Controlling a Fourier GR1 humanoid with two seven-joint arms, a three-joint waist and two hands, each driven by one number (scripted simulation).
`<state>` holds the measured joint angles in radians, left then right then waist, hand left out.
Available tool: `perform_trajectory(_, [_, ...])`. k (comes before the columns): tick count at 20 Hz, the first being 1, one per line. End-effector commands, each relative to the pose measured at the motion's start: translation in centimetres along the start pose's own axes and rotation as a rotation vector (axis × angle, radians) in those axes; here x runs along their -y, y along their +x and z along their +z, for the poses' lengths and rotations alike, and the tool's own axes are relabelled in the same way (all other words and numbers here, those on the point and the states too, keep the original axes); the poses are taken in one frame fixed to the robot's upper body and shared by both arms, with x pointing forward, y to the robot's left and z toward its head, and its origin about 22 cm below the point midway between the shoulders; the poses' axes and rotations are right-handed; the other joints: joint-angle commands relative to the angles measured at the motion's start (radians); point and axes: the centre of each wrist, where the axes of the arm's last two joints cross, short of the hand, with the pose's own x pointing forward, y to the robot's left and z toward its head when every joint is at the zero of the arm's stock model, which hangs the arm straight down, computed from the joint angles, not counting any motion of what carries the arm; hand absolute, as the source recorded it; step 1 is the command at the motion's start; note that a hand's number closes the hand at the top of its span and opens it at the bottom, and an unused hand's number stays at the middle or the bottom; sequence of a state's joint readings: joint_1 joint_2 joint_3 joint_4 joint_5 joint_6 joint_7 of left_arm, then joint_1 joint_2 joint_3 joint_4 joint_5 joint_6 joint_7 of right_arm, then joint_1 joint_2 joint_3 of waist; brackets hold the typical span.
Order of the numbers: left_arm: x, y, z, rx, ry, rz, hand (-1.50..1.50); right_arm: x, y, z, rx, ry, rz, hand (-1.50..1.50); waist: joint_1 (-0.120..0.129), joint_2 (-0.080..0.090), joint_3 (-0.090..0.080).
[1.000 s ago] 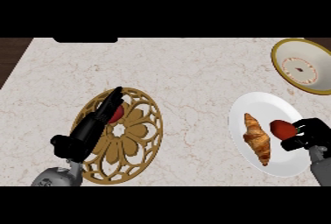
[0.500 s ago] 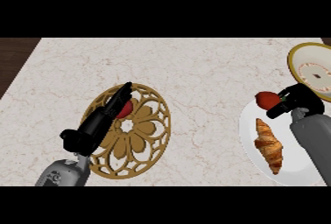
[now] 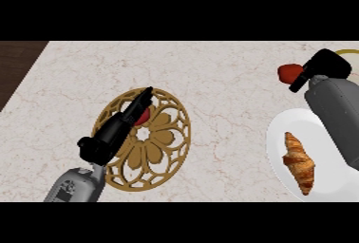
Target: Pick the bell pepper from the plate and place it in the bowl
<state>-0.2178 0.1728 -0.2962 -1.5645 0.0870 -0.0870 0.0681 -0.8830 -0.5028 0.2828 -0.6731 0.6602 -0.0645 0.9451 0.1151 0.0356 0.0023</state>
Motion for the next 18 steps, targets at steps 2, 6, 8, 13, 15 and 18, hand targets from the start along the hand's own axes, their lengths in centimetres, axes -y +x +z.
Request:
perform_trajectory(2, [-1.1,0.1,0.4,-0.001,0.002,-0.009,0.0,3.6,2.2,-0.2,0.007,-0.273,-0.102,1.5,-0.014,-0.005,-0.001])
perform_trajectory(6, [-1.0,-0.3,0.1,-0.029,0.021,0.0,0.0,4.9,4.6,1.3,0.046,-0.423,-0.272,1.5,-0.038,-0.01,-0.001])
perform_trajectory(8, [-0.3,-0.6,0.7,-0.025,0.033,0.009,0.0,7.7,3.6,-0.1,0.019,-0.467,-0.363,1.5,-0.034,-0.01,0.0])
perform_trajectory(13, [-0.3,-0.6,0.9,-0.013,0.047,0.018,0.0,7.1,2.9,-1.6,-0.026,-0.492,-0.405,1.5,-0.053,-0.013,-0.001])
perform_trajectory(15, [-0.7,-0.5,0.2,-0.013,0.04,0.01,0.0,8.2,2.4,-2.5,-0.06,-0.475,-0.36,1.5,-0.054,-0.01,-0.001])
perform_trajectory(18, [-1.0,-0.8,1.5,-0.011,0.048,0.001,0.0,6.2,0.4,-4.1,-0.127,-0.51,-0.272,1.5,-0.038,-0.007,-0.001])
